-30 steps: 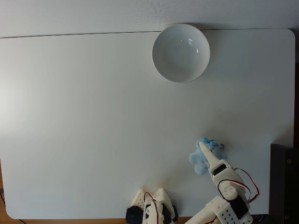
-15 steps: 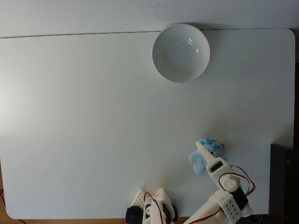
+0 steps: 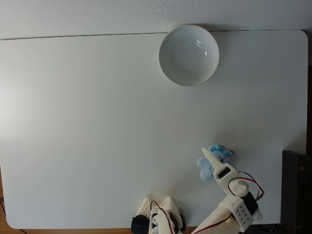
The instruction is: Grasp a skyblue doll and put it into the bowl.
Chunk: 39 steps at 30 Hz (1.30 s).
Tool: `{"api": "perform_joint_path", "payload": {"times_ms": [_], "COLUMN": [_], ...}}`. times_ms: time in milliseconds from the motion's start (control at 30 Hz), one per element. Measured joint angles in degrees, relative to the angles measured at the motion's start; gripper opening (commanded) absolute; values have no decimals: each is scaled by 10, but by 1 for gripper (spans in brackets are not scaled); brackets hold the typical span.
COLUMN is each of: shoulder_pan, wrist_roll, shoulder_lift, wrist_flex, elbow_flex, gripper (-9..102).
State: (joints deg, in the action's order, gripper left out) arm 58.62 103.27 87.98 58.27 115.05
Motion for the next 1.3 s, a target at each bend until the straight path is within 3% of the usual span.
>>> {"api": "perform_joint_path", "payload": {"times_ms": [233,800,1300], "shoulder_pan": [0,0,-4], "wrist_roll": [0,-1,-1], "shoulder_lift": [0,-37,-38], "wrist_flex": [0,-4,-4], "elbow_flex": [0,-11,-11], "gripper": [74,57,34]}}
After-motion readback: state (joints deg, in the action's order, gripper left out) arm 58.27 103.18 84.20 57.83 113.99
